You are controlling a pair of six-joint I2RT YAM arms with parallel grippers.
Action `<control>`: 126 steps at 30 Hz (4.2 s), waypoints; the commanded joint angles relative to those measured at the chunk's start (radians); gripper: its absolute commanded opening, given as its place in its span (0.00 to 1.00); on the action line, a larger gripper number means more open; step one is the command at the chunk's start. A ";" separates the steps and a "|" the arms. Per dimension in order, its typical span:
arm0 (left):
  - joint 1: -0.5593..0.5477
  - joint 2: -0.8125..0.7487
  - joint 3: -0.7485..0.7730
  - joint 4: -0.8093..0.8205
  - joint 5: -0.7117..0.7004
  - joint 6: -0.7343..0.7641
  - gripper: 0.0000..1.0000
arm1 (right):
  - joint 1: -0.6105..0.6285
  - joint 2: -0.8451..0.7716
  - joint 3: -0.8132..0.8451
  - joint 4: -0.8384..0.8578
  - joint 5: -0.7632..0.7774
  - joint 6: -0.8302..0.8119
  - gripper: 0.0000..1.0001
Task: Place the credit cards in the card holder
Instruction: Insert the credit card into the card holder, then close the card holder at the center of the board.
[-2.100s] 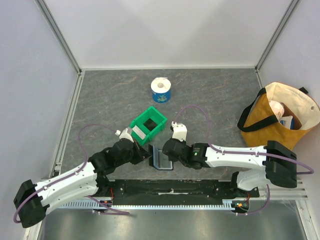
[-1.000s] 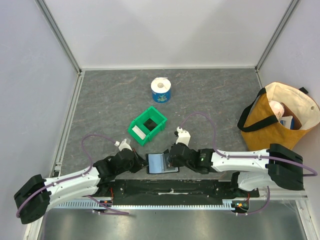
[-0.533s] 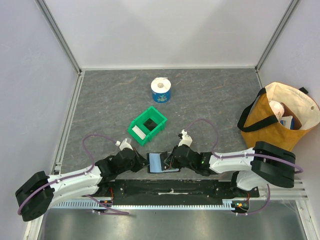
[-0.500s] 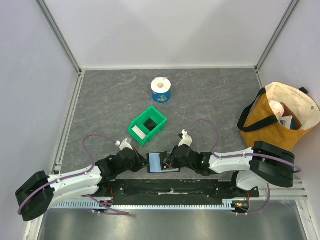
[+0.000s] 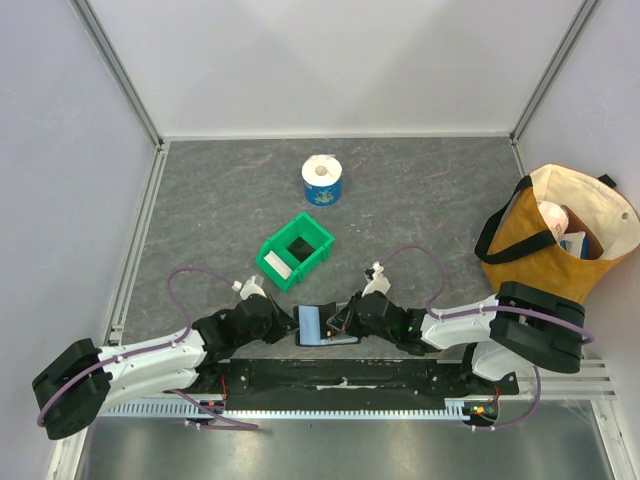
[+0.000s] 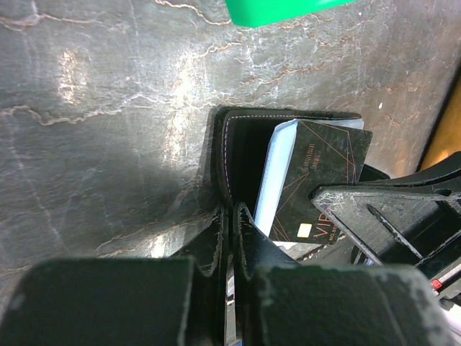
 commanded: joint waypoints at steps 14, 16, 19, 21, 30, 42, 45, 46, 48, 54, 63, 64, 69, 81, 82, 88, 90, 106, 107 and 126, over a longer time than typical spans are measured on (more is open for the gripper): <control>-0.006 0.039 -0.010 -0.136 -0.074 -0.039 0.02 | 0.067 -0.022 -0.064 -0.016 -0.035 0.070 0.00; -0.006 0.035 -0.011 -0.137 -0.076 -0.040 0.02 | 0.069 -0.005 -0.063 -0.015 -0.047 0.070 0.00; -0.005 0.029 -0.010 -0.137 -0.071 -0.034 0.02 | 0.069 0.024 -0.069 0.016 -0.046 0.073 0.00; -0.006 0.022 -0.011 -0.136 -0.068 -0.030 0.02 | 0.069 0.044 -0.057 0.020 -0.041 0.065 0.00; -0.008 0.019 -0.014 -0.127 -0.056 -0.013 0.02 | 0.067 0.098 -0.044 0.054 -0.023 0.054 0.01; -0.006 0.010 -0.016 -0.137 -0.059 -0.002 0.02 | 0.069 -0.083 0.057 -0.307 0.116 -0.042 0.51; -0.006 0.004 -0.017 -0.142 -0.062 0.004 0.02 | 0.069 -0.143 0.074 -0.386 0.172 -0.068 0.62; -0.006 0.004 -0.017 -0.142 -0.062 0.007 0.02 | 0.069 -0.146 0.080 -0.394 0.172 -0.076 0.63; -0.005 0.007 -0.017 -0.142 -0.062 0.009 0.02 | 0.069 -0.128 0.094 -0.397 0.161 -0.085 0.63; -0.006 0.010 -0.013 -0.139 -0.063 0.013 0.02 | 0.069 -0.028 0.144 -0.323 0.082 -0.130 0.57; -0.005 0.015 -0.014 -0.125 -0.059 0.015 0.02 | 0.069 0.052 0.197 -0.248 0.035 -0.183 0.52; -0.005 0.015 -0.013 -0.125 -0.060 0.016 0.02 | 0.069 0.060 0.201 -0.243 0.034 -0.188 0.52; -0.006 0.019 -0.011 -0.124 -0.057 0.018 0.02 | 0.069 0.083 0.232 -0.223 0.022 -0.214 0.52; -0.005 0.039 0.003 -0.124 -0.059 0.021 0.02 | 0.066 0.066 0.212 -0.092 -0.014 -0.242 0.38; -0.006 0.041 0.006 -0.124 -0.059 0.024 0.02 | 0.064 0.061 0.212 -0.091 -0.014 -0.243 0.38; -0.006 0.041 0.021 -0.140 -0.066 0.030 0.02 | 0.060 -0.011 0.232 -0.231 0.051 -0.281 0.53; -0.005 0.038 0.032 -0.162 -0.069 0.036 0.02 | 0.060 -0.058 0.224 -0.294 0.100 -0.285 0.56; -0.006 -0.053 0.032 -0.223 -0.088 0.027 0.02 | 0.057 -0.367 0.187 -0.720 0.239 -0.229 0.73; -0.006 -0.051 0.032 -0.222 -0.083 0.029 0.02 | 0.057 -0.368 0.190 -0.737 0.239 -0.231 0.73; -0.006 -0.033 0.116 -0.246 -0.069 0.101 0.02 | 0.047 -0.203 0.284 -0.793 0.328 -0.260 0.60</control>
